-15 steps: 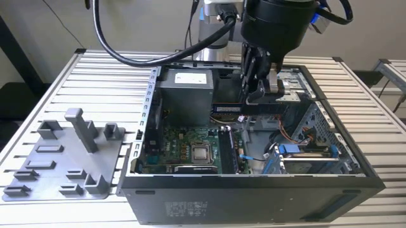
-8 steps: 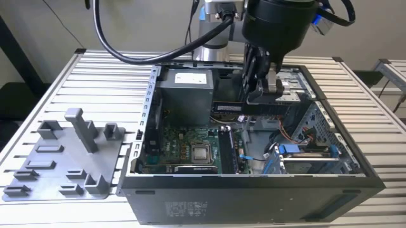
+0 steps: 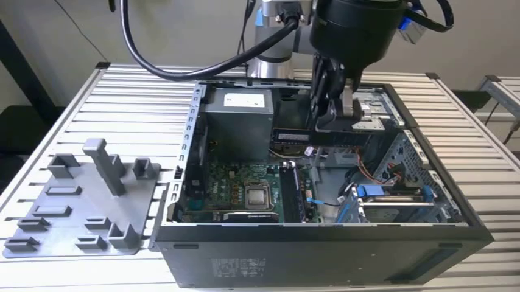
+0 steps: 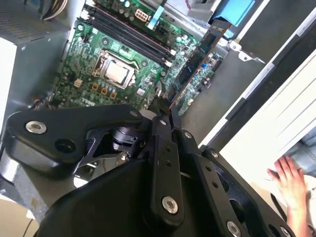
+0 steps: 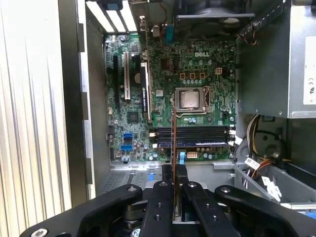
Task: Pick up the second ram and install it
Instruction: 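Pick up the second ram and move it above second insertion slot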
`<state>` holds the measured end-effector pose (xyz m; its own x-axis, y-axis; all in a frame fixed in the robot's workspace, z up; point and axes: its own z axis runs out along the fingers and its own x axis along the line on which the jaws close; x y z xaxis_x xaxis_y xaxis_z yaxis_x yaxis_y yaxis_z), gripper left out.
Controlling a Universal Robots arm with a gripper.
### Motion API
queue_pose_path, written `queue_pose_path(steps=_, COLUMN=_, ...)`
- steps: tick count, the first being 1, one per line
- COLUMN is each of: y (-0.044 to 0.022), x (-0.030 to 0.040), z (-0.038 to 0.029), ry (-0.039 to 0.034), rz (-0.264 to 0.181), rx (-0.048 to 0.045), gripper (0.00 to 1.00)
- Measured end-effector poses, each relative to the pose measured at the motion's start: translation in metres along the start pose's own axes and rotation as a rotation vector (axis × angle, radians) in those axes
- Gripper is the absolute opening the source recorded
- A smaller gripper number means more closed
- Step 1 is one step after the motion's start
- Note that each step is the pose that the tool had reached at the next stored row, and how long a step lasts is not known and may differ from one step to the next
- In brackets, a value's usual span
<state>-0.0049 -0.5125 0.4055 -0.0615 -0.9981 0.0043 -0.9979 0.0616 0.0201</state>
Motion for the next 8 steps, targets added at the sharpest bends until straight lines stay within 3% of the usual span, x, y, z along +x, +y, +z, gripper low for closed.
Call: queue_pose_path(steps=8, y=0.0013, x=-0.0210, z=0.0004, ry=-0.0046, rz=0.000, rx=-0.0003, gripper=0.14)
